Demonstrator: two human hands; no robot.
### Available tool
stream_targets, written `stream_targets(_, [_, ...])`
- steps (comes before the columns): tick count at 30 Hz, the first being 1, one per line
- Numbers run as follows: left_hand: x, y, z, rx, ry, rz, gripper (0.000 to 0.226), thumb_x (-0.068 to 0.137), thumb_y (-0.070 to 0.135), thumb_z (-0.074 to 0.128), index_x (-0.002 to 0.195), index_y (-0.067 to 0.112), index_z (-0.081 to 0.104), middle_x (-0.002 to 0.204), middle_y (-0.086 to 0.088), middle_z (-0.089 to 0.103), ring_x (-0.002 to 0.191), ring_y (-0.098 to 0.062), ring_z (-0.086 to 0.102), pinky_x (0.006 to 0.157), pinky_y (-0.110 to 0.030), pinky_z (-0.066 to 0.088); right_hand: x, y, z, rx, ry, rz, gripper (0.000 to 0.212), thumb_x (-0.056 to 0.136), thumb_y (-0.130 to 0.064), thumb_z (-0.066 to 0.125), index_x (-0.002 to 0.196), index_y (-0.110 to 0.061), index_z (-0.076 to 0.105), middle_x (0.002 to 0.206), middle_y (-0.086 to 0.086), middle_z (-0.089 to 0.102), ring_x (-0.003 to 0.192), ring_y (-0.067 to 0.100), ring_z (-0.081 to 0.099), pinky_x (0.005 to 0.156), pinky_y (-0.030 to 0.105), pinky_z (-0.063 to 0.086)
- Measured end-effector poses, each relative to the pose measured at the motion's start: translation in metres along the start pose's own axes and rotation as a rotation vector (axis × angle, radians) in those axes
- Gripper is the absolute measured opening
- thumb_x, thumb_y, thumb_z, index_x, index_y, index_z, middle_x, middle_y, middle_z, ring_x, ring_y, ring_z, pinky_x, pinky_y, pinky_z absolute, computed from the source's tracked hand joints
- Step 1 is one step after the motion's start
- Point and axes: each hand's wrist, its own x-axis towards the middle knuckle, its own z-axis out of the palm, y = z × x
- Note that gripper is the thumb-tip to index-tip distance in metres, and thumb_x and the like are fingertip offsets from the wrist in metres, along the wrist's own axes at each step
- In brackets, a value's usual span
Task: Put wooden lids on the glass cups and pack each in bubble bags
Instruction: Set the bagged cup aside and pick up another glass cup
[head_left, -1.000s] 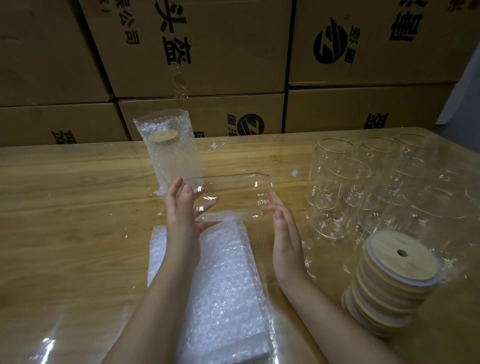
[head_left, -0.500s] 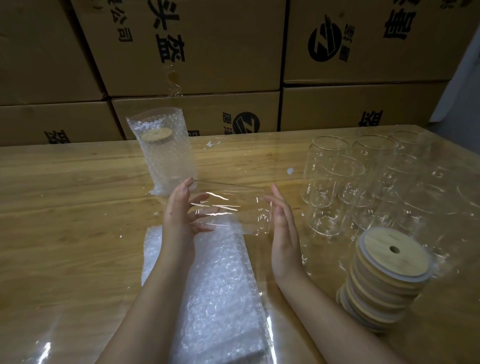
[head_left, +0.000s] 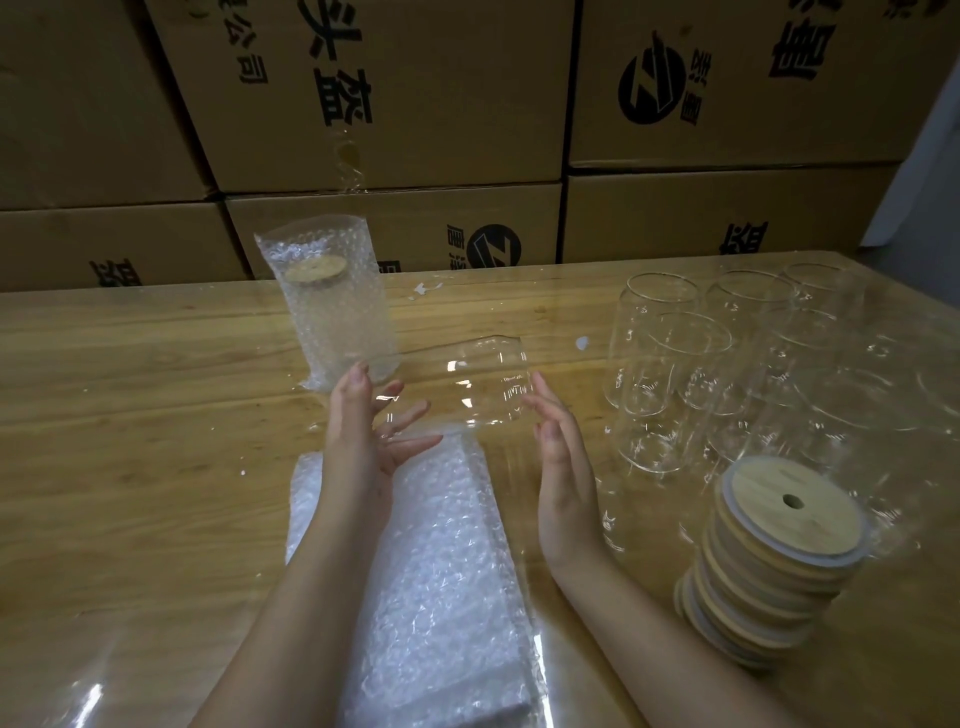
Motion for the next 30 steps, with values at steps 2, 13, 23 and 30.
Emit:
stream_targets(2, [0.0,-0.001,0.001,0.025,0.0,0.001,0.067,0.08,0.058,0.054,0.137,0.025,0.04,0.126,-0.01,0.057,0.102,-0.028,0.068,0.059,-0.036,0.059,-0.003,-0.001,0.001,-0.023,-0.015,-0.027,0.06,0.09,-0.054,0.036,0.14,-0.023,0.043,0.148,-0.023,0.038,0.137,-0.005,0.031,0.105,0.008,0.027])
stream_targets(13, [-0.003,-0.002,0.005,0.218,-0.126,0.082,0.038,0.078,0.062,0.054,0.114,0.049,0.056,0.108,0.0,0.065,0.085,-0.018,0.071,0.051,-0.032,0.056,0.001,0.0,-0.003,-0.061,0.035,-0.02,0.057,0.088,-0.058,0.038,0.142,-0.049,0.024,0.149,-0.036,0.022,0.136,-0.013,0.024,0.103,0.003,0.026])
stream_targets(23, [-0.008,-0.008,0.01,0.334,-0.194,0.122,0.084,0.07,0.071,0.053,0.143,0.03,0.04,0.131,0.013,0.057,0.107,-0.011,0.065,0.06,-0.025,0.054,0.009,-0.001,-0.006,0.232,0.09,0.313,0.065,0.072,-0.062,0.056,0.129,-0.036,0.04,0.114,0.011,0.058,0.065,0.02,0.069,0.046,0.028,0.052])
stream_targets(30, [-0.012,-0.009,0.012,0.44,-0.217,0.265,0.051,0.085,0.058,0.047,0.133,0.04,0.044,0.141,0.022,0.047,0.133,0.0,0.041,0.114,-0.04,0.033,0.009,0.005,-0.007,0.181,0.163,0.274,0.063,0.062,-0.064,0.06,0.118,-0.04,0.043,0.128,0.011,0.051,0.104,0.038,0.063,0.081,0.046,0.057])
